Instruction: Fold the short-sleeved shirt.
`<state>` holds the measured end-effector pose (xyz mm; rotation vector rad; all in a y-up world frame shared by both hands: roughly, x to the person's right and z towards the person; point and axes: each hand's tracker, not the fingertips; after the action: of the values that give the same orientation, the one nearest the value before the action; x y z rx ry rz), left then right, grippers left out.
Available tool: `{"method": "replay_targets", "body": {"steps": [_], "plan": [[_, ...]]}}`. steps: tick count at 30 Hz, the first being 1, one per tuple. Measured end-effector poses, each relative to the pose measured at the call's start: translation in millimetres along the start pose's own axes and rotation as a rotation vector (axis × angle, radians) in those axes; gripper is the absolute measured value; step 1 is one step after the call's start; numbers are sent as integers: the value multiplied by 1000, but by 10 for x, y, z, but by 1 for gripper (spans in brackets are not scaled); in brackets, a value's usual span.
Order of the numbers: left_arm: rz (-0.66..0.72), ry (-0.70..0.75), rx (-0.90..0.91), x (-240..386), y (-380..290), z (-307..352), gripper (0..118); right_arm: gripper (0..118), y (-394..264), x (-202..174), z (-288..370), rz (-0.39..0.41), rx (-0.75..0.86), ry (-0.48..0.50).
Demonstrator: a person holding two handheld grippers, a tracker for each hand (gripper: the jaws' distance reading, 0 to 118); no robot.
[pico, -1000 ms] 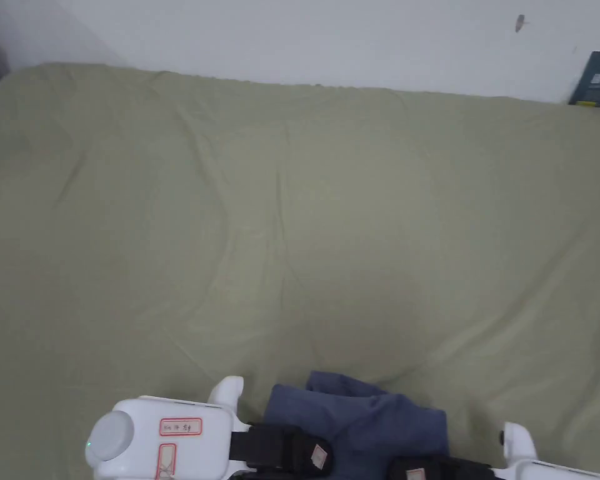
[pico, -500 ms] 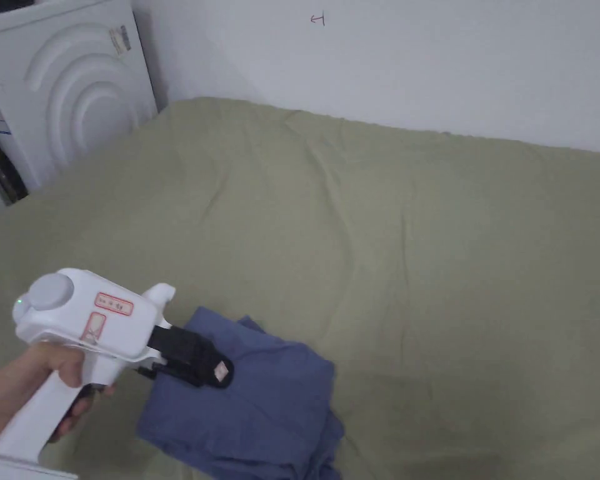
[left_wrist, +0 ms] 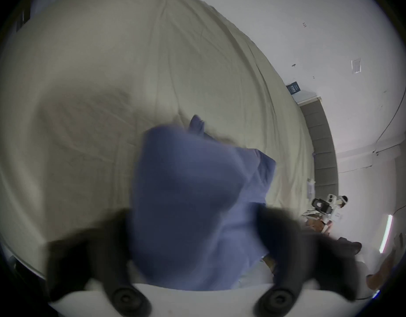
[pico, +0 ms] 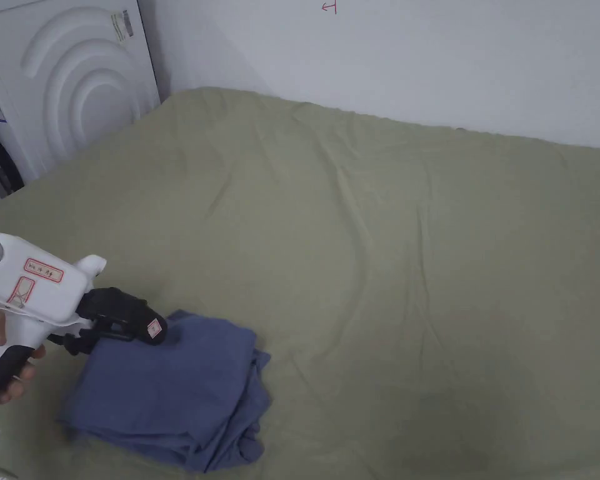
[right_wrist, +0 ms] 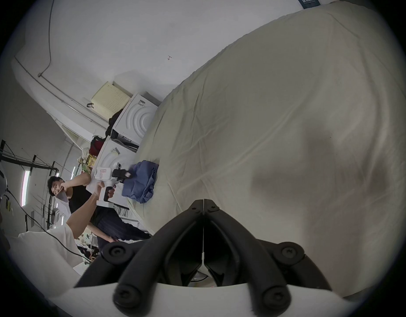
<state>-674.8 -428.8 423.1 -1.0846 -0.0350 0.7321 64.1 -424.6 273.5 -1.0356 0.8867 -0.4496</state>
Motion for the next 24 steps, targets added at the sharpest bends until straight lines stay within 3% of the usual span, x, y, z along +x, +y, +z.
{"method": "replay_targets", "body": {"steps": [6,8,9,10,11,12,13,15,16,19,21,24], "plan": [[-60,124,64,383,-144,283,116,1,53,-93,166,63,27,-15],[-114,202,136,705,-227,391,105,0,56,-166,280,97,51,-32],[-124,219,208,881,-272,450,85,0,59,-208,340,119,70,-54],[-109,268,252,1085,-346,494,6,0,49,-258,406,139,104,-65],[-109,230,308,1276,-419,490,0,0,46,-315,476,160,142,-103],[-171,254,274,1498,-513,453,0,0,48,-385,530,196,177,-165],[-260,295,354,1696,-546,332,0,0,59,-451,573,245,209,-234],[-214,229,384,2099,-692,161,0,1,70,-580,637,320,265,-353],[-224,132,444,2295,-802,78,0,1,75,-652,666,346,293,-381],[-330,164,547,3136,-1186,-76,0,0,97,-860,757,398,393,-457],[-304,137,589,3512,-1319,-234,0,0,118,-1015,819,450,463,-545],[-315,127,773,4044,-1711,-294,0,1,112,-1227,959,525,537,-576]]}}
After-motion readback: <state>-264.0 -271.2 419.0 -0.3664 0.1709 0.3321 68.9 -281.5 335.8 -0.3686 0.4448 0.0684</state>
